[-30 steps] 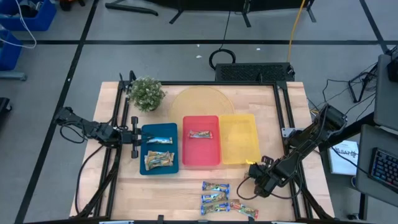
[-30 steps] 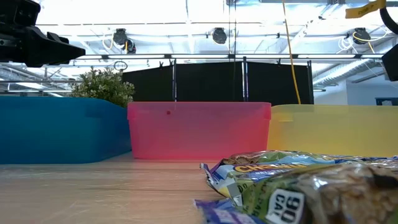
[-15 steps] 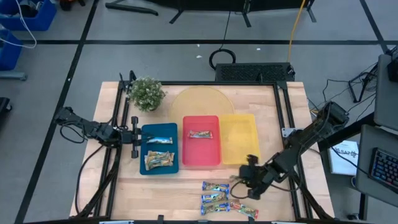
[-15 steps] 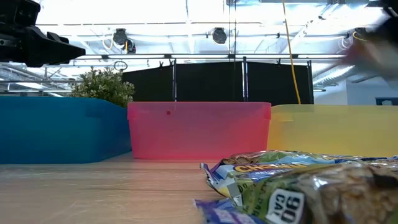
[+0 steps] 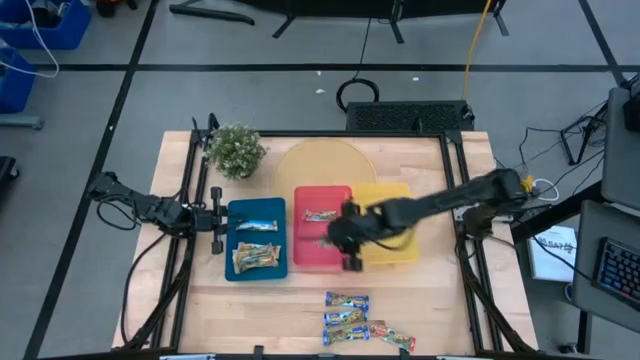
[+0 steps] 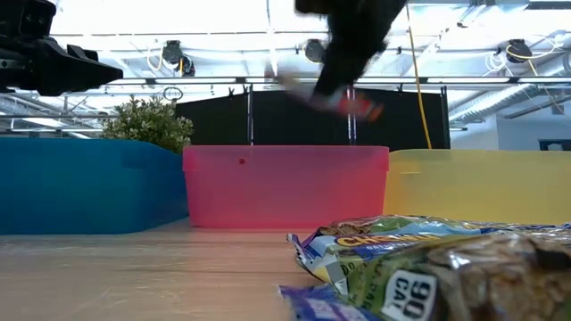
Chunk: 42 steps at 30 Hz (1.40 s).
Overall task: Pick and place Granola Bars by type
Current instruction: Put the red granola bar into the red bin
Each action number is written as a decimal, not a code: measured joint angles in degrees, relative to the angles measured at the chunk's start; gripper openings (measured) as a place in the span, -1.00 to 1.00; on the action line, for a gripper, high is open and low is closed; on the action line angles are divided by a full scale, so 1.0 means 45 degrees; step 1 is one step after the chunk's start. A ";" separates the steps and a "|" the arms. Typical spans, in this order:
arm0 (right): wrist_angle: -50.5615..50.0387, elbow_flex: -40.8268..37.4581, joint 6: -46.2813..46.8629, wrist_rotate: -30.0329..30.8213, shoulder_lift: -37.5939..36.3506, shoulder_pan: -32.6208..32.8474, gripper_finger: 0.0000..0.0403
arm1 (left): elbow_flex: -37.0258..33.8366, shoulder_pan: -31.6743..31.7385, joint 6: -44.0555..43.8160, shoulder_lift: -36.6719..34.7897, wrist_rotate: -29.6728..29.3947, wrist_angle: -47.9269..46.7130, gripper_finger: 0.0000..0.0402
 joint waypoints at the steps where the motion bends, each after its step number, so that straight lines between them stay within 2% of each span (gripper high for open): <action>1: 0.0086 0.0082 -0.0194 -0.0004 0.0375 -0.0377 -0.60 | 0.0000 0.0000 0.0013 0.0000 0.0000 -0.0001 -0.77; 8: 0.0796 0.0200 -0.1858 -0.0372 0.2145 -0.1717 -0.60 | 0.0000 0.0000 0.0017 0.0000 0.0000 -0.0044 -0.77; 18: 0.1196 0.0215 -0.2886 -0.0644 0.3642 -0.2102 -0.60 | 0.0000 0.0000 0.0237 0.0000 0.0024 -0.0058 -0.77; 24: 0.1210 0.0215 -0.2878 -0.0577 0.3577 -0.1948 -0.55 | 0.0000 0.0000 0.0236 0.0000 0.0080 -0.0068 -0.77; 29: 0.1398 0.0215 -0.2783 -0.0470 0.3458 -0.1820 -0.30 | 0.0005 0.0000 0.0210 -0.0001 0.0102 -0.0075 -0.77; 35: 0.1344 0.0210 -0.2415 0.0756 0.3256 -0.1825 -0.05 | 0.0005 0.0000 0.0056 -0.0005 0.0107 -0.0082 -0.77; 42: 0.1041 0.0210 -0.2518 0.0740 0.2055 -0.1663 0.00 | 0.0005 0.0000 0.0102 0.0000 0.0107 -0.0092 -0.77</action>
